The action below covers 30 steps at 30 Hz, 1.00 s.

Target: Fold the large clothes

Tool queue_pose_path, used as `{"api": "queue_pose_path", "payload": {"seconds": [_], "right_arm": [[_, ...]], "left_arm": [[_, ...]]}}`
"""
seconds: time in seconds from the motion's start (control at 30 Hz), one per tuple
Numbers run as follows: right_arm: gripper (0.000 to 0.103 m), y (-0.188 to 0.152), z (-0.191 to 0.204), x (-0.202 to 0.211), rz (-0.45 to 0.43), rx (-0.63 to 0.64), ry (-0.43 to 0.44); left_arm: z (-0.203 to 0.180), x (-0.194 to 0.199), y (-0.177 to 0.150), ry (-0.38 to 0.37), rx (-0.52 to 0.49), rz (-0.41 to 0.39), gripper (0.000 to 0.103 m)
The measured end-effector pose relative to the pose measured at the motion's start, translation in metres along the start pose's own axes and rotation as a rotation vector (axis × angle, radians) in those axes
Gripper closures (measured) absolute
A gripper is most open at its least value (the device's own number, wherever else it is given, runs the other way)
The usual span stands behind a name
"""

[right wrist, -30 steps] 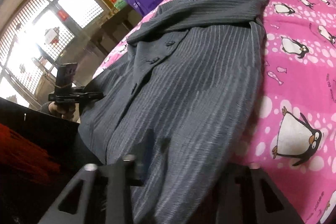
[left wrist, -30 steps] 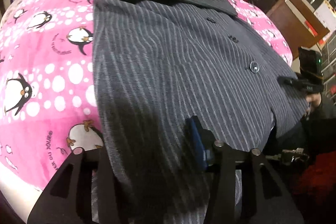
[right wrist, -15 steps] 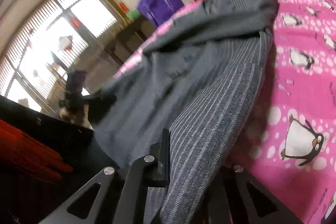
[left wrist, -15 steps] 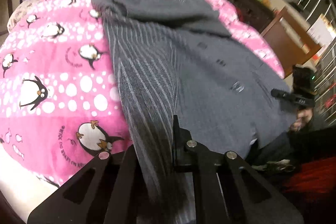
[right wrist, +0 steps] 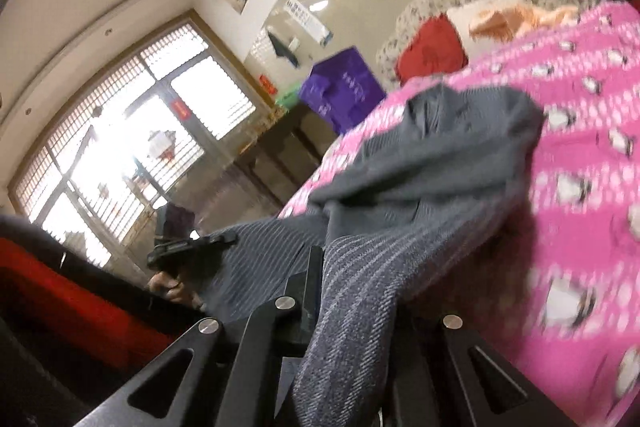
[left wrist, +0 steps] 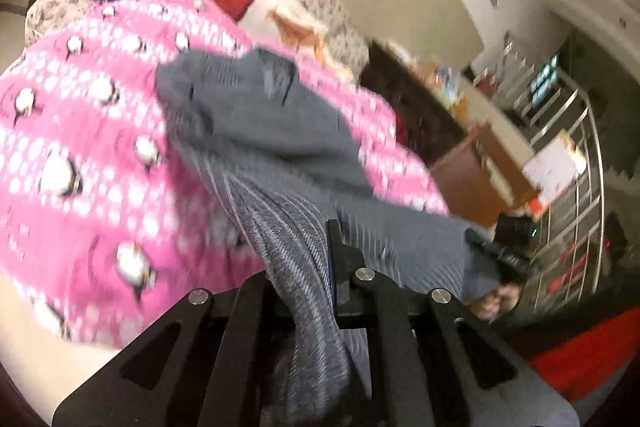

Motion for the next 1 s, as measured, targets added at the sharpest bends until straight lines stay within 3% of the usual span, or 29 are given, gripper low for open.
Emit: {"api": "queue_pose_path", "payload": {"seconds": [0.1,0.23,0.33,0.47,0.77,0.93,1.0], "right_arm": [[0.098,0.041,-0.017,-0.011,-0.067,-0.026,-0.035],[0.098,0.102,-0.054,-0.024,-0.150,-0.104,-0.055],[0.098,0.139,-0.080,-0.051,-0.136,-0.135,-0.068],[0.098,0.167,-0.129,-0.099,-0.080,-0.182,-0.146],[0.098,0.192,-0.227,-0.165,-0.023,-0.293,-0.311],[0.101,0.194,-0.268,-0.200,0.051,-0.290,-0.423],[0.101,0.196,-0.275,-0.204,0.052,-0.307,-0.427]], "left_arm": [[0.016,-0.004,0.044,0.020,0.075,-0.092,0.099],[0.058,-0.024,0.095,0.101,0.191,-0.169,0.099],[0.083,-0.050,0.119,0.162,0.208,-0.172,0.099],[0.127,-0.101,0.136,0.246,0.232,-0.117,0.099],[0.197,-0.198,0.139,0.451,0.115,0.085,0.097],[0.213,-0.240,0.129,0.634,-0.136,0.221,0.093],[0.219,-0.250,0.130,0.668,-0.187,0.218,0.092]]}}
Point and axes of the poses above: each gripper's, at about its wrist camera, not at the fingertips, and x roughly against the way its jaws point, z to its left, y to its top, the point moved 9 cm from there along -x, roughly the way its jaws point, and after that the axes turned 9 degrees about -x, right-handed, at the moved point
